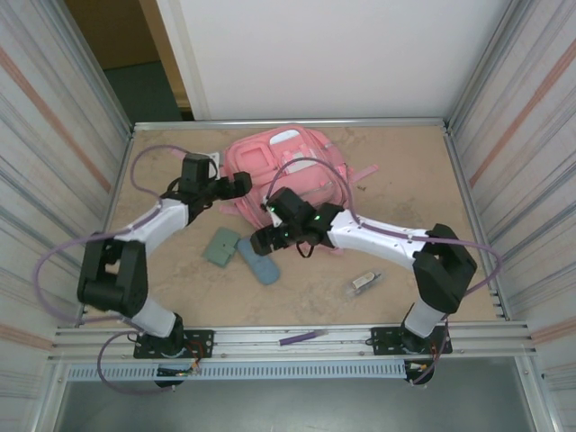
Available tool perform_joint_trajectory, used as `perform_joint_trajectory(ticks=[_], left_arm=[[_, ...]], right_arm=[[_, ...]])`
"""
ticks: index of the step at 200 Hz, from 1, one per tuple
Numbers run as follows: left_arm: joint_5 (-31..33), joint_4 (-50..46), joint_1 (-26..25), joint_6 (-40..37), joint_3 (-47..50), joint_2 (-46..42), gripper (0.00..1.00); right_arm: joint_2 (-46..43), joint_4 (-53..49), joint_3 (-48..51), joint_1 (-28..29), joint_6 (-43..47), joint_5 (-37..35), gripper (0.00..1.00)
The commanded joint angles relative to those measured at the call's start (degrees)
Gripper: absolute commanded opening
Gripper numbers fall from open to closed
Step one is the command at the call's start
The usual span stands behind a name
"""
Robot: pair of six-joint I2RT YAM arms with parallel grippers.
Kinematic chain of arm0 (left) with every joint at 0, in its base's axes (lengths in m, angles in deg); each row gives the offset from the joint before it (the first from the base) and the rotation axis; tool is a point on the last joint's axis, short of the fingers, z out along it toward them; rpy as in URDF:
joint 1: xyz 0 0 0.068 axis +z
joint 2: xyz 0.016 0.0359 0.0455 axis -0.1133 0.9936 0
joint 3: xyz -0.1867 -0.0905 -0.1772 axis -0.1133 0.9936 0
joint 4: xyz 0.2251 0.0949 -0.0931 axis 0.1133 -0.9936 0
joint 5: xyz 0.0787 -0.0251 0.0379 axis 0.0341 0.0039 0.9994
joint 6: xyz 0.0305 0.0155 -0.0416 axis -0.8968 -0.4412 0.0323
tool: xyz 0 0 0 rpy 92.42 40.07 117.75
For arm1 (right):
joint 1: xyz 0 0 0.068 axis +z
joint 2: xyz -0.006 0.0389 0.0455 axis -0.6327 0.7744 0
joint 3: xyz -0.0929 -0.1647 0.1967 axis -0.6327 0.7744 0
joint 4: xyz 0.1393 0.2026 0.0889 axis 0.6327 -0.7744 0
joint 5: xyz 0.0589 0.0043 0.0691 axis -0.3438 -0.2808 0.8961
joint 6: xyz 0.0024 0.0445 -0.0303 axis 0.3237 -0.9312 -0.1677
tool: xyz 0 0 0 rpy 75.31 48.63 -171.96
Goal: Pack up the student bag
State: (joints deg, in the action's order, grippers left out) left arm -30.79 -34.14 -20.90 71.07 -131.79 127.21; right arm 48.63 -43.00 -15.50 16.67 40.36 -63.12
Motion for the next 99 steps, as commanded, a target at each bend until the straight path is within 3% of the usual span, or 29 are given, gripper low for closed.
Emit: perform_joint_trajectory(ticks=[1, 63, 99], left_arm=[[3.3, -8.1, 0.0, 3.6, 2.3, -8.0, 0.99], [4.5, -13.5, 0.9, 6.9, 7.9, -18.9, 0.99], [4.7, -13.9, 1.0, 6.9, 10.3, -21.6, 0.99]], right_arm=[[4.4, -4.7, -2.0, 1.7, 2.5, 1.3, 0.87], [15.7, -7.4, -8.1, 4.8, 2.7, -1.6, 0.87], [19.7, -7.6, -10.5, 4.8, 1.0, -4.7, 0.79]])
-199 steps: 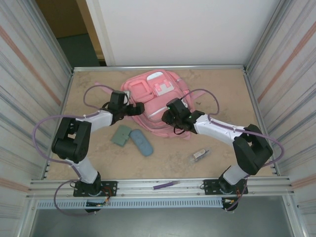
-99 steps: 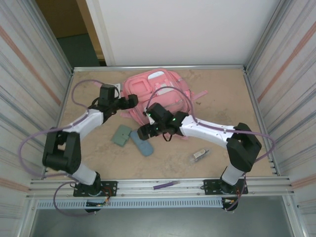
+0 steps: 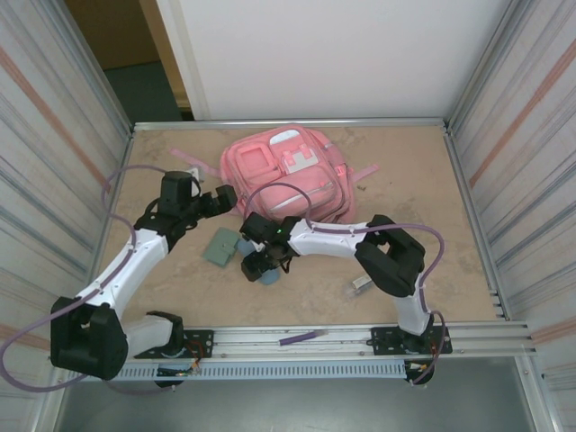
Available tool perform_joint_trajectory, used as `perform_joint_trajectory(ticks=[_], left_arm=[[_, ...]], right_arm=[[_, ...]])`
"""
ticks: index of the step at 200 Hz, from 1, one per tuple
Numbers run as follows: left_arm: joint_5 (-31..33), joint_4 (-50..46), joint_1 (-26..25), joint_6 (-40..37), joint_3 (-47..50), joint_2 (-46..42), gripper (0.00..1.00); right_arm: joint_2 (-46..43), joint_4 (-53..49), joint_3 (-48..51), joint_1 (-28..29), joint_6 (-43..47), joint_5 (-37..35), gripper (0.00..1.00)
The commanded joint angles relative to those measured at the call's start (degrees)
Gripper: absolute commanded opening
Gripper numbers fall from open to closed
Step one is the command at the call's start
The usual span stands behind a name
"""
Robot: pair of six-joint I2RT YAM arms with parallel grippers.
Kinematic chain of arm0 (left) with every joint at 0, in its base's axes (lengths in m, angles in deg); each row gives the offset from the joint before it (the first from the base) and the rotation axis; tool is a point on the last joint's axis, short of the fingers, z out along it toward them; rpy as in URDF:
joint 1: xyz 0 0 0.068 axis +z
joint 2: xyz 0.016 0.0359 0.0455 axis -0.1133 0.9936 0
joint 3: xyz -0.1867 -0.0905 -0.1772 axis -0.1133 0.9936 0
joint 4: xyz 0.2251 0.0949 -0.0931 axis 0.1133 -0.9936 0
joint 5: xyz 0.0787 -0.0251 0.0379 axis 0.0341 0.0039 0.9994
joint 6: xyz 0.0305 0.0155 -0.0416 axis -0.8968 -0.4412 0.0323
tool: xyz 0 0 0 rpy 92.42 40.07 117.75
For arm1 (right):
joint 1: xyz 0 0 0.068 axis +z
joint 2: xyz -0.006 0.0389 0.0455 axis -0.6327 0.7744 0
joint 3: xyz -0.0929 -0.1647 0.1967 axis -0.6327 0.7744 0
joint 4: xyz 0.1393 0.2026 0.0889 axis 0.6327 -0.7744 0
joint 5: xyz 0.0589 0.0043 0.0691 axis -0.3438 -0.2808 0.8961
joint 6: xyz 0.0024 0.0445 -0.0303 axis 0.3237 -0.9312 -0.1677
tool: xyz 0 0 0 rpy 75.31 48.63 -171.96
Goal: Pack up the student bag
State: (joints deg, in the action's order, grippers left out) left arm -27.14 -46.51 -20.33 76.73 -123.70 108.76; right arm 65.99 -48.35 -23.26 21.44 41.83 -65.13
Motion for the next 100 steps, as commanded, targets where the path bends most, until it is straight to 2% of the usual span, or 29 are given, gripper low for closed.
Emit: perform_joint_trajectory(ticks=[1, 71, 88, 100], left_arm=[[1.0, -1.5, 0.4, 1.4, 2.3, -3.2, 0.99], [-0.5, -0.3, 0.4, 0.7, 3.5, -3.9, 0.99], [0.4, -0.8, 0.4, 0.7, 3.4, -3.9, 0.99], [0.5, -0.8, 0.4, 1.3, 3.4, -4.1, 0.99]], right_arm=[[2.4, -2.2, -2.8, 0.1, -0.5, -2.7, 0.79], [-0.6, 2.4, -0.1, -0.7, -3.0, -4.5, 0.53], [-0.9, 1.9, -0.3, -0.6, -2.3, -4.8, 0.56], [-0.5, 1.1, -0.7, -0.5, -1.9, -5.7, 0.68]])
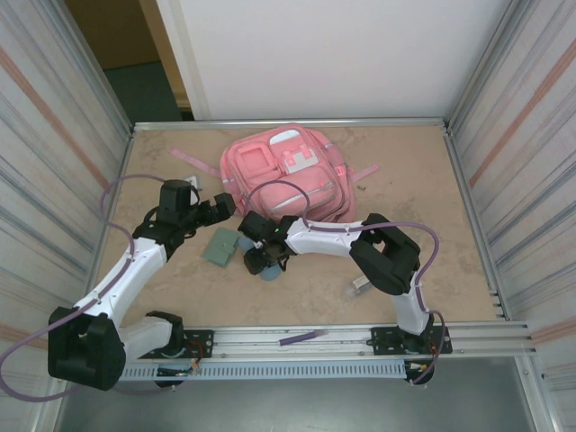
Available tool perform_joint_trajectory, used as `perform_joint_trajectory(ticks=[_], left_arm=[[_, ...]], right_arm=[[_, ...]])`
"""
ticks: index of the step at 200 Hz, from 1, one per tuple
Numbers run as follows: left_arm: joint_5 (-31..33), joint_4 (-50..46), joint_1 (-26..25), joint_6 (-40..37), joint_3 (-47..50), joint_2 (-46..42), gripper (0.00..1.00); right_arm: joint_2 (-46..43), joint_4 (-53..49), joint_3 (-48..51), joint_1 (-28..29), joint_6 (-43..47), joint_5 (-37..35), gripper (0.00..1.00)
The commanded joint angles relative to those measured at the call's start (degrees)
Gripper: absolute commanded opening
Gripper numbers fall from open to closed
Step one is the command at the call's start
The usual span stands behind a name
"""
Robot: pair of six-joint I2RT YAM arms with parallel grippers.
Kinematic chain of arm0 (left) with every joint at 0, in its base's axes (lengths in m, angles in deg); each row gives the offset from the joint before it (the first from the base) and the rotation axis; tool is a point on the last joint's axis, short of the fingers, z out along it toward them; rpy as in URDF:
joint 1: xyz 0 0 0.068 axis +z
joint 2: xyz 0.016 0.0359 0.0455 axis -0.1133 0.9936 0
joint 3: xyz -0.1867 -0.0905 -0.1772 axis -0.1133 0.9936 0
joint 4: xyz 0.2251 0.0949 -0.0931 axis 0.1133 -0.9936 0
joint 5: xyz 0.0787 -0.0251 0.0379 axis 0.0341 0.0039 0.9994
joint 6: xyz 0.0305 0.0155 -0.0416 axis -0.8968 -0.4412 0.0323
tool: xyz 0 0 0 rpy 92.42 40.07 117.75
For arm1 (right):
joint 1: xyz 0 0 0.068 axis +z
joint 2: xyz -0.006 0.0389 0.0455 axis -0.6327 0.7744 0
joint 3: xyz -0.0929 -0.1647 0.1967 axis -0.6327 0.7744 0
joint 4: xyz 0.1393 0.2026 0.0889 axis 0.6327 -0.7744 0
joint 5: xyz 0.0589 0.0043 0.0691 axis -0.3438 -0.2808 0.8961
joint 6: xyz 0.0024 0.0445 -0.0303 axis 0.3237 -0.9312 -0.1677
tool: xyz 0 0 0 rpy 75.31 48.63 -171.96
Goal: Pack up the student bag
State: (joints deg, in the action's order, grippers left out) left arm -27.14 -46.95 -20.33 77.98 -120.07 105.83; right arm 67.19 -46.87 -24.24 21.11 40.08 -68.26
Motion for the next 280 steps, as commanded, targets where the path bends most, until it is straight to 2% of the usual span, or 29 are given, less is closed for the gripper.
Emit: perform_joint_trajectory(ticks=[1, 35, 62, 80, 100, 115, 140, 169, 195, 219, 235, 252, 264, 274, 280], left_arm=[[0.5, -0.3, 0.4, 0.1, -0.2, -1.2, 0.99], [1.6, 0.4, 0.4, 0.1, 0.8, -2.0, 0.99], [0.9, 0.1, 0.4, -0.3, 0.8, -2.3, 0.99], [2.3, -0.1, 0.5, -0.1, 1.2, -2.6, 0.99], [1.2, 0.5, 0.4, 0.2, 1.3, -3.1, 0.99], [0.0, 1.3, 0.4, -1.2, 1.5, -3.7, 0.99], [0.1, 3.1, 0.4, -4.3, 2.2, -5.5, 0.99], [-0.2, 11.4, -1.2, -13.1, 3.0, -5.8, 0.99], [-0.4, 20.0, -4.5, -18.9, 3.0, -5.2, 0.99], [0.4, 23.6, -8.9, -27.2, 3.2, -3.8, 0.99], [0.2, 23.9, -12.1, -33.3, 2.8, -1.4, 0.99], [-1.8, 19.8, -16.6, -41.4, 0.3, 2.8, 0.99], [1.3, 17.8, -21.0, -47.7, -1.3, 6.5, 0.99], [5.2, 19.4, -24.6, -51.4, -1.8, 9.6, 0.99], [5.4, 20.2, -26.4, -54.2, -2.1, 11.5, 0.99]], right_arm=[[-1.6, -0.4, 0.3, -0.2, -0.1, -2.7, 0.69], [1.6, 0.5, -0.6, 0.7, 4.1, -6.8, 0.75], [2.7, 0.8, -1.1, 2.5, 6.8, -12.1, 0.75], [4.1, 0.7, -1.5, 2.5, 7.4, -11.4, 0.73], [3.7, 1.1, -1.0, 2.6, 6.2, -10.5, 0.59], [1.4, 3.2, 0.8, 2.6, 5.3, -9.7, 0.53], [-5.8, 6.4, 4.3, 2.5, 4.4, -10.1, 0.51], [-16.6, 18.5, 13.9, 0.9, 3.6, -10.6, 0.49], [-23.9, 20.5, 17.5, -3.8, 0.6, -12.0, 0.46], [-29.6, 22.1, 20.7, -10.5, -0.3, -11.3, 0.45], [-32.7, 20.1, 21.2, -15.6, -0.7, -12.3, 0.46], [-35.3, 19.9, 23.0, -21.8, -2.3, -11.3, 0.45], [-36.6, 20.3, 24.0, -26.6, -3.9, -9.2, 0.45], [-37.4, 19.6, 24.2, -30.1, -5.9, -7.5, 0.45], [-38.0, 19.5, 24.5, -31.5, -6.8, -7.5, 0.44]])
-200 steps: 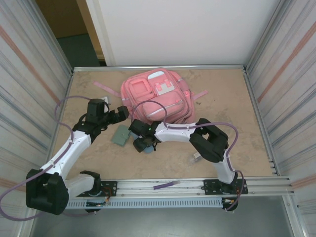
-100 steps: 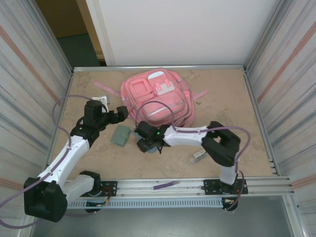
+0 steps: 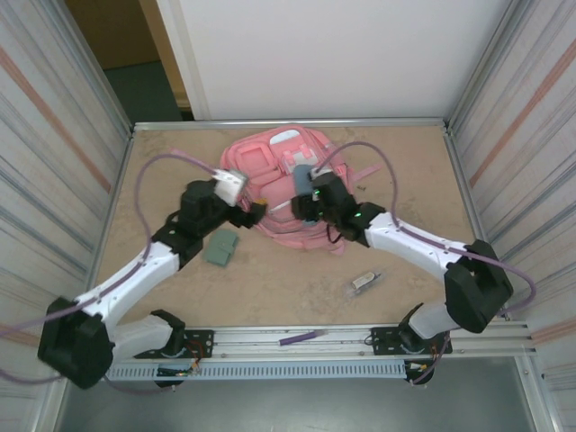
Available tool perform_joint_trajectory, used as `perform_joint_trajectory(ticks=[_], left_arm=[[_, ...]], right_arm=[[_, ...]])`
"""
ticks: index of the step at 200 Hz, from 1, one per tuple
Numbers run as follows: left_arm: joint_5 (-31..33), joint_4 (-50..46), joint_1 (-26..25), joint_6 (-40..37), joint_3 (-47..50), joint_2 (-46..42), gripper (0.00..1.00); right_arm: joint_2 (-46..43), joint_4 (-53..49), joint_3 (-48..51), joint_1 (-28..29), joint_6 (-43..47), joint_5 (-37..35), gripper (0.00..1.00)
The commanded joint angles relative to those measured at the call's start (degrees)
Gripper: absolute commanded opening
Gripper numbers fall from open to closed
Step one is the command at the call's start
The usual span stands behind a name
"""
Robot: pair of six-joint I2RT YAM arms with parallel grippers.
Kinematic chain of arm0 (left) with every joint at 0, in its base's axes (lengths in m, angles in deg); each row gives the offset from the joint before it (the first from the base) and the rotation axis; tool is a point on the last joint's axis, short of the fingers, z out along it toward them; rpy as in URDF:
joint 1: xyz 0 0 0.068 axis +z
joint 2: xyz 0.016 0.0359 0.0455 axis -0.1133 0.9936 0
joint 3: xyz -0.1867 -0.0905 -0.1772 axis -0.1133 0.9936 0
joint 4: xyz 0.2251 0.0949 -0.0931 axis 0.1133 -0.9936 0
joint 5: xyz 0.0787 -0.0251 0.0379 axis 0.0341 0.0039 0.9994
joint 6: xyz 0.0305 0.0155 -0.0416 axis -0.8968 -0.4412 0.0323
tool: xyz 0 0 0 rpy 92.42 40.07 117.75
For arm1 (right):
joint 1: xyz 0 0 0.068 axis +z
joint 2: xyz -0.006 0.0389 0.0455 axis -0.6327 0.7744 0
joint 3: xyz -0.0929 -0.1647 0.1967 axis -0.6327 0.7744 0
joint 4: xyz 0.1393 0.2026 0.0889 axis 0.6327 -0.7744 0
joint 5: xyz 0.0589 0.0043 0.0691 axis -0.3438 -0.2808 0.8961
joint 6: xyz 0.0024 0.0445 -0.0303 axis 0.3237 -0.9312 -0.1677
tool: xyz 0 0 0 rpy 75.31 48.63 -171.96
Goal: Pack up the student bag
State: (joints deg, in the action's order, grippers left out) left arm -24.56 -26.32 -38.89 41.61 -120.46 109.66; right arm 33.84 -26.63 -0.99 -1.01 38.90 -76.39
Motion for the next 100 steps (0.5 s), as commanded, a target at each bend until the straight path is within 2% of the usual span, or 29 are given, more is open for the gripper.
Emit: perform_joint_trajectory(ticks=[1, 28, 64, 100], left_arm=[[2.8, -0.4, -8.0, -18.2, -1.8, 7.9, 0.99], [5.1, -0.2, -13.5, -25.3, -6.0, 17.0, 0.99], [7.9, -3.3, -13.6, -22.5, -14.4, 25.4, 0.99], [11.1, -1.8, -13.1, -19.2, -17.2, 29.3, 0.98]], right_arm=[[-4.8, -0.8, 1.3, -9.6, -5.8, 0.7, 0.44], [-7.3, 1.6, 3.7, -13.1, -6.9, 0.2, 0.44], [-10.8, 0.7, 5.4, -14.8, -7.4, -0.8, 0.44], [-13.2, -1.5, 7.5, -16.4, -8.4, -0.5, 0.44]])
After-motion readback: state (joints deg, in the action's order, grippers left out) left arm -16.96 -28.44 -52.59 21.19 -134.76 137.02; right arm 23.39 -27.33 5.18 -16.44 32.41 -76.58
